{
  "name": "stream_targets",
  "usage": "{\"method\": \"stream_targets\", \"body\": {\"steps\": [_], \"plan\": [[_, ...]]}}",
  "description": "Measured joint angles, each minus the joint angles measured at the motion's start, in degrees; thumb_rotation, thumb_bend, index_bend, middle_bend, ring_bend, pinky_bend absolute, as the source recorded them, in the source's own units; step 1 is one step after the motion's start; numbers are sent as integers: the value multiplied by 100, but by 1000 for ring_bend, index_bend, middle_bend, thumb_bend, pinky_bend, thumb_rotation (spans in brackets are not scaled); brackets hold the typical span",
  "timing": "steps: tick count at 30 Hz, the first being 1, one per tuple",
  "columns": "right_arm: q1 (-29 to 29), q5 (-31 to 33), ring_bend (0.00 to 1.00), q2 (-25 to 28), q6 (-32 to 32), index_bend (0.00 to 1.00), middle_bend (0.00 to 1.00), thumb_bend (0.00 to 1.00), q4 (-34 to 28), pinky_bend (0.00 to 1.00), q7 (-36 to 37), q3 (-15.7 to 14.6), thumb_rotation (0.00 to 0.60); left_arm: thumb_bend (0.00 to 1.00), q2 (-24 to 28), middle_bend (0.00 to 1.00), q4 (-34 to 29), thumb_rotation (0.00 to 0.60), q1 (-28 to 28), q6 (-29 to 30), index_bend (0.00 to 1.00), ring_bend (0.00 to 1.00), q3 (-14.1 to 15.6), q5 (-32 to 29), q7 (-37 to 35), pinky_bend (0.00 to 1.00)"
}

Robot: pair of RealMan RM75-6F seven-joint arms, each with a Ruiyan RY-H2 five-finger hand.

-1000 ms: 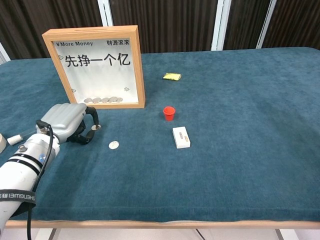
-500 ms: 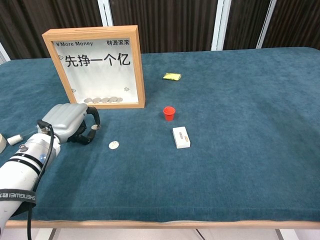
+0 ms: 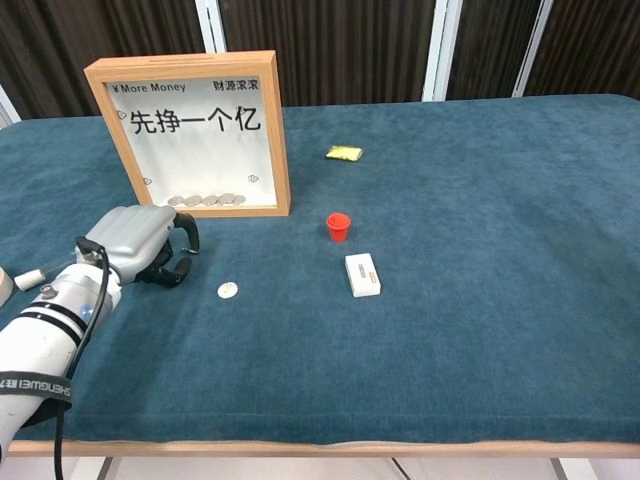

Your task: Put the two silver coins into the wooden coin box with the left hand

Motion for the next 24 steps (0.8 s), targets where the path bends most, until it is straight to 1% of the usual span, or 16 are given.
{"method": "stream_targets", "body": {"steps": [3, 6, 12, 21, 23, 24], "plan": [[18, 24, 0, -3, -56, 0, 0, 121, 4, 0, -18, 1, 600, 389, -31, 1000, 98, 600, -20, 25, 563, 1000, -26, 6, -94, 1000], [39, 45, 0, -1, -106, 0, 0, 121, 0, 0, -27, 1, 600, 386, -62, 1000, 225, 600, -50, 45, 590, 1000, -52, 25, -210, 1000], [48, 102, 0, -3, -145, 0, 0, 121, -9, 0, -75, 14, 600, 387, -77, 1000, 314, 600, -74, 158, 576, 1000, -30, 171, -490, 1000], [54, 71, 0, 20, -173, 0, 0, 121, -42, 0, -76, -15, 600, 388, 19, 1000, 149, 600, -46, 210, 570, 1000, -7, 172, -378, 1000], [59, 72, 0, 22, -185, 0, 0, 121, -41, 0, -74, -16, 600, 403, 41, 1000, 112, 600, -39, 211, 579, 1000, -1, 170, -362, 1000], [61, 72, 0, 23, -192, 0, 0, 121, -40, 0, -74, -17, 600, 426, 49, 1000, 98, 600, -36, 209, 590, 1000, 4, 169, -359, 1000]]}}
